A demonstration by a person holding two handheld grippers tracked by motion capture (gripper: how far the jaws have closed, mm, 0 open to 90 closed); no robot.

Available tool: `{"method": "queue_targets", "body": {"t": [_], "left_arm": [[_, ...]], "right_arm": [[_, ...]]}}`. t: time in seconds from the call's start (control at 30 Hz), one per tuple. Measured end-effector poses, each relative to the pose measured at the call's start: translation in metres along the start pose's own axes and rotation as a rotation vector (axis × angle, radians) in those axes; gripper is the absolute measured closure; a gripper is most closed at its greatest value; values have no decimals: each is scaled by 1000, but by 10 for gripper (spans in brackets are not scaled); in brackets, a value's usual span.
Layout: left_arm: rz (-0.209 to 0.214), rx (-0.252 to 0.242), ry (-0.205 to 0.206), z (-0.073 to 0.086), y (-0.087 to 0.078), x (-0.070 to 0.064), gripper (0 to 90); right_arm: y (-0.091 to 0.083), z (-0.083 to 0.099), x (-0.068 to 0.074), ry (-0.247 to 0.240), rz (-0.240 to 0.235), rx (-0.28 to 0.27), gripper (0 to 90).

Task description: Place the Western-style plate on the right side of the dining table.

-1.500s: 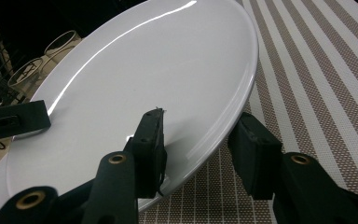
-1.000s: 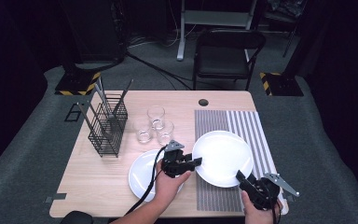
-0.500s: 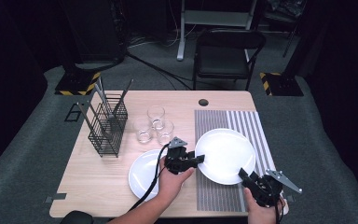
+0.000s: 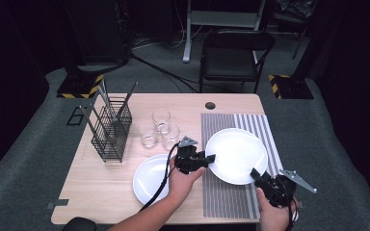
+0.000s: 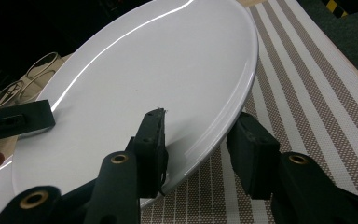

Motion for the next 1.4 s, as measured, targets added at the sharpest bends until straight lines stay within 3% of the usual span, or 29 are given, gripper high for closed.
{"method": "queue_targets", "body": {"t": [0.5, 0.8, 1.4], "left_arm": [[6, -14, -6, -8, 15, 6, 592], [9, -21, -18, -11, 27, 14, 593], [16, -22, -35, -12, 50, 23, 608]], "right_arm": [[12, -11, -9, 27, 3, -7, 571], [20, -18, -11, 3, 1, -16, 587], [37, -25, -26, 18, 8, -21, 596]]}}
Point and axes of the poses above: each handheld gripper's, and its own axes: y roughly forward along the jaws, z roughly out of its underside, x roughly to its left, the point moved 9 cm from there along y, roughly forward along the jaws, and after that the axes turned 11 degrees about y, right-handed, at the moved point
